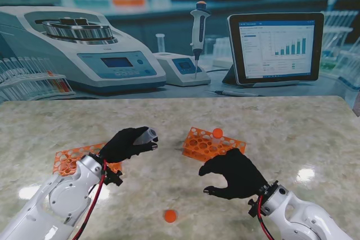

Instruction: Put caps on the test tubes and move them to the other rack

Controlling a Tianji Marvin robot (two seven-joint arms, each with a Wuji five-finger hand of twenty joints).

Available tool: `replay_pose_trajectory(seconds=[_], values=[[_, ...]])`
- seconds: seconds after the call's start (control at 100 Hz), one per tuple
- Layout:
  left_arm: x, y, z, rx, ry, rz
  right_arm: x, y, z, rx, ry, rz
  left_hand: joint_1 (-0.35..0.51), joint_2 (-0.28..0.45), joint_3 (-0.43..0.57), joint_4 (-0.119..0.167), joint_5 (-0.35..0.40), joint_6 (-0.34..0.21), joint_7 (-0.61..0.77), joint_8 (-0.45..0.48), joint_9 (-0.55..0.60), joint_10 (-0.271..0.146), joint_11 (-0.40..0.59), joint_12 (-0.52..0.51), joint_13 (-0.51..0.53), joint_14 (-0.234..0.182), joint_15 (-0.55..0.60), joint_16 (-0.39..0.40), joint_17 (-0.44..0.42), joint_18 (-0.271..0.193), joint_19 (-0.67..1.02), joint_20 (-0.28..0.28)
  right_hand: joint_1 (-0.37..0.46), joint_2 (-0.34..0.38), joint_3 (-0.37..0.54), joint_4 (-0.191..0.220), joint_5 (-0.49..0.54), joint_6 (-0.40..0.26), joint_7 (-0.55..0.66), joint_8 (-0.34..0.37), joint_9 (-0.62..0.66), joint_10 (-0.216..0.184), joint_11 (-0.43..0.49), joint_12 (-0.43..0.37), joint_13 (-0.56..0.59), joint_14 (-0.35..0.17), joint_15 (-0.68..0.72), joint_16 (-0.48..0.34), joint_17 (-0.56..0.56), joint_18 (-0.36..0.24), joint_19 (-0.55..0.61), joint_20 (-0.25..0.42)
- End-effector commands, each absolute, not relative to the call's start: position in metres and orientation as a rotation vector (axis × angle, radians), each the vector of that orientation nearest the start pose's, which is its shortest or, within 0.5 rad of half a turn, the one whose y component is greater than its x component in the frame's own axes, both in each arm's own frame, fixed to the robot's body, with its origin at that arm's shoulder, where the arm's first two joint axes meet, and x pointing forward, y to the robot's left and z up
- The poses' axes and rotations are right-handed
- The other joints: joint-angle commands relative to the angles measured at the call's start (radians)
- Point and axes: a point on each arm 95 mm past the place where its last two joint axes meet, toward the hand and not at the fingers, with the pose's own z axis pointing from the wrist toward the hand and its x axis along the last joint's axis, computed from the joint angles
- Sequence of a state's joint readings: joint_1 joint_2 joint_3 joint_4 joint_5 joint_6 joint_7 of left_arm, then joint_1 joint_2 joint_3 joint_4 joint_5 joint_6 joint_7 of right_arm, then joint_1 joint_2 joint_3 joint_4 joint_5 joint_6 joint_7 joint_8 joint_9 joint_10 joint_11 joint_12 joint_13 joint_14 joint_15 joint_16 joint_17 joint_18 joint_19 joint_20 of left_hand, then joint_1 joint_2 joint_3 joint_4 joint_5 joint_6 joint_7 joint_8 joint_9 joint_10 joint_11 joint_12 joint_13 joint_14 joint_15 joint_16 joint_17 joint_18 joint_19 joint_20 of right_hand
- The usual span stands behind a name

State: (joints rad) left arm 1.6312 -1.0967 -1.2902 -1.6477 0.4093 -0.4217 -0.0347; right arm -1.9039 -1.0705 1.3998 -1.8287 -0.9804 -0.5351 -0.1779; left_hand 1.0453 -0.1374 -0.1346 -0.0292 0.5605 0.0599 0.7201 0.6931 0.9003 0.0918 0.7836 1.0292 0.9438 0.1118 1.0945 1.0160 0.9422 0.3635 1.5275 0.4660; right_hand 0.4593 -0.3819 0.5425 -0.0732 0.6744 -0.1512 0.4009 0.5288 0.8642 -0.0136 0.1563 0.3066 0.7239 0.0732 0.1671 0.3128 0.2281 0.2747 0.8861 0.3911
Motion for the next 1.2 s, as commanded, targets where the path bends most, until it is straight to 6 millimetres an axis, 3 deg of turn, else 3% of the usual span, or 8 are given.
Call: replay_pose_trajectory(seconds=[0.0, 0.21, 0.42, 0.54, 0.77, 0.93, 1.05, 1.19], values=[[0.377, -0.012, -0.3, -1.452, 1.301, -2.247, 0.297, 0.008, -0.307, 0.945, 1.604, 1.996, 0.207, 0.046, 0.123, 0.018, 0.025, -0.094, 0.027, -0.036, -0.02, -0.009, -0.024, -0.021, 0.07, -0.041, 0.064, 0.017, 0.105, -0.16, 0.189, 0.084, 0.006, 0.032, -0.01, 0.025, -0.013, 0.01, -0.009, -0.005, 0.023, -0.026, 0.001, 0.007, -0.012, -0.01, -0.01, -0.001, -0.009, 0.036, -0.008, 0.003], [0.378, -0.017, -0.304, -1.478, 1.267, -2.277, 0.297, 0.008, -0.307, 0.95, 1.601, 1.997, 0.17, -0.14, 0.176, 0.048, -0.026, -0.042, 0.123, 0.017, 0.095, -0.01, -0.122, 0.016, 0.213, 0.04, 0.031, 0.025, 0.124, -0.267, 0.286, 0.255, 0.008, 0.032, -0.009, 0.025, -0.014, 0.011, -0.01, -0.005, 0.025, -0.026, 0.001, 0.008, -0.015, -0.01, -0.011, -0.002, -0.01, 0.035, -0.008, 0.003], [0.377, -0.02, -0.307, -1.49, 1.275, -2.287, 0.297, 0.009, -0.307, 0.953, 1.599, 1.999, 0.062, -0.267, 0.254, 0.034, -0.086, -0.017, 0.298, 0.082, 0.141, -0.042, -0.126, -0.06, 0.306, 0.012, -0.007, 0.04, 0.131, -0.346, 0.312, 0.281, 0.007, 0.032, -0.01, 0.025, -0.013, 0.011, -0.009, -0.005, 0.024, -0.024, 0.001, 0.007, -0.015, -0.01, -0.011, -0.002, -0.01, 0.035, -0.008, 0.004], [0.377, -0.023, -0.309, -1.5, 1.298, -2.284, 0.297, 0.009, -0.308, 0.955, 1.601, 2.001, 0.048, -0.245, 0.26, 0.023, -0.144, -0.067, 0.472, 0.22, 0.115, -0.062, -0.085, -0.067, 0.305, -0.001, -0.006, 0.032, 0.131, -0.35, 0.31, 0.278, 0.008, 0.031, -0.009, 0.025, -0.012, 0.011, -0.009, -0.004, 0.023, -0.022, 0.001, 0.007, -0.016, -0.009, -0.011, -0.003, -0.009, 0.034, -0.007, 0.004], [0.379, -0.025, -0.311, -1.484, 1.3, -2.287, 0.297, 0.013, -0.309, 0.957, 1.61, 2.014, 0.047, -0.198, 0.285, 0.017, 0.018, -0.129, 0.602, 0.748, 0.119, -0.036, -0.116, -0.041, 0.274, 0.038, -0.071, 0.052, 0.116, -0.226, 0.227, 0.262, -0.006, 0.036, -0.016, 0.021, -0.011, 0.012, -0.008, -0.004, 0.027, -0.023, 0.003, 0.008, -0.013, -0.009, -0.01, -0.002, -0.007, 0.033, -0.004, 0.006], [0.379, -0.026, -0.313, -1.456, 1.311, -2.284, 0.297, 0.016, -0.31, 0.953, 1.625, 2.018, 0.06, -0.208, 0.271, 0.02, 0.062, -0.119, 0.629, 0.845, 0.103, -0.049, -0.211, 0.006, 0.202, 0.039, -0.217, -0.001, 0.069, -0.075, -0.038, 0.177, -0.001, 0.035, -0.021, 0.018, -0.013, 0.012, -0.009, -0.004, 0.026, -0.022, 0.003, 0.009, -0.011, -0.009, -0.009, -0.002, -0.006, 0.033, -0.003, 0.007], [0.378, -0.03, -0.315, -1.453, 1.33, -2.282, 0.296, 0.019, -0.31, 0.949, 1.638, 2.021, 0.066, -0.206, 0.249, 0.024, 0.069, -0.125, 0.632, 0.874, 0.063, -0.062, -0.267, 0.097, 0.1, 0.0, -0.342, -0.042, -0.095, -0.022, -0.267, 0.208, 0.001, 0.032, -0.023, 0.018, -0.012, 0.011, -0.008, -0.004, 0.028, -0.025, 0.003, 0.009, -0.01, -0.01, -0.008, -0.002, -0.005, 0.034, -0.003, 0.008], [0.378, -0.035, -0.32, -1.46, 1.349, -2.281, 0.295, 0.022, -0.311, 0.944, 1.658, 2.023, 0.059, -0.192, 0.242, 0.024, 0.059, -0.149, 0.634, 0.877, 0.02, -0.093, -0.113, 0.219, -0.036, -0.029, -0.309, 0.004, -0.385, 0.007, -0.462, 0.227, 0.007, 0.02, -0.022, 0.017, -0.011, 0.013, -0.007, -0.004, 0.027, -0.02, 0.003, 0.009, -0.007, -0.01, -0.007, -0.001, -0.004, 0.034, -0.003, 0.009]])
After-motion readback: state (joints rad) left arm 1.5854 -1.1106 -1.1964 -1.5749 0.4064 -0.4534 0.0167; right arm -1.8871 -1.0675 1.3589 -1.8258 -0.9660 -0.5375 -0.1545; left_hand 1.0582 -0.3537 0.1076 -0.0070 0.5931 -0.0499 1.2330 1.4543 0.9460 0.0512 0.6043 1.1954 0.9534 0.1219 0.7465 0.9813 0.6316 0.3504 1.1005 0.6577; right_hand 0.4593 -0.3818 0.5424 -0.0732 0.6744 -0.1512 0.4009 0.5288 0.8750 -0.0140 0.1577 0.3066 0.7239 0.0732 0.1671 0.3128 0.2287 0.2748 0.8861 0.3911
